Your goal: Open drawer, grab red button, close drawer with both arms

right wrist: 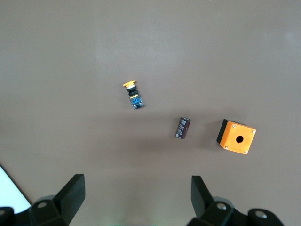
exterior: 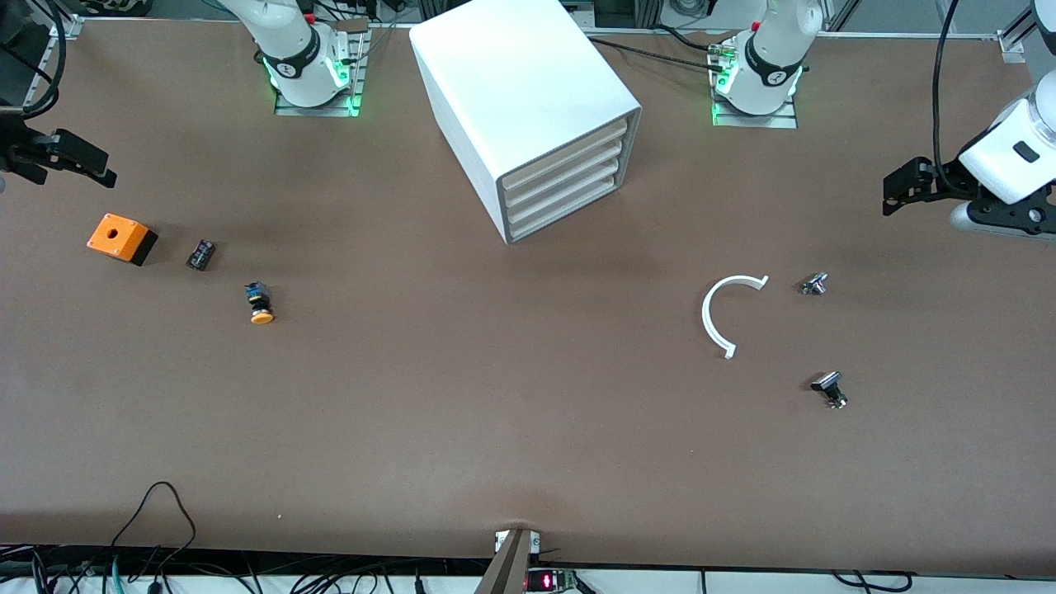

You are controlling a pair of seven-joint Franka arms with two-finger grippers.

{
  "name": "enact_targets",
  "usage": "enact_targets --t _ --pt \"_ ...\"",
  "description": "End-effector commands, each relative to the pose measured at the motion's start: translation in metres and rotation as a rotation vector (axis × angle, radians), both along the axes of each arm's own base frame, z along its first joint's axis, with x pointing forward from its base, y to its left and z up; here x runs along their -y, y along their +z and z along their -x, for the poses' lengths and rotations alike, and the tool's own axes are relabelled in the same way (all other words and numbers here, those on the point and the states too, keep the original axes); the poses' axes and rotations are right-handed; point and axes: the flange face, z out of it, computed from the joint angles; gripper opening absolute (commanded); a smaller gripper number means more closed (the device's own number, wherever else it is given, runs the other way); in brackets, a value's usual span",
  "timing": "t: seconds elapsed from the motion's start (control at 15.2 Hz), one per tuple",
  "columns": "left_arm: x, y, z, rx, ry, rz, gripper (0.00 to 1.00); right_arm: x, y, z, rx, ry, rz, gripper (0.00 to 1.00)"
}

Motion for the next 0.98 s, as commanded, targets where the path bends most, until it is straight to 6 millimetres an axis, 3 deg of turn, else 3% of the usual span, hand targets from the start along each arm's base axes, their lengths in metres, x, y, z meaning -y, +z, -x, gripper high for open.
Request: enact_targets --t 0.0,0.59,0.92 --pt "0.002 0.006 0.004 -0.004 0.009 0.009 1.00 -0.003 0.004 -0.002 0.011 0.017 -0.004 1.00" --pt "0.003 0.008 -0.001 -0.008 0.010 0.010 1.00 -0.004 0.006 -0.011 0.045 0.010 0.006 1.00" --pt "0.004 0.009 -0.001 -0.008 0.008 0.010 1.00 -0.008 -0.022 -0.031 -0.001 0.023 -0.003 1.00"
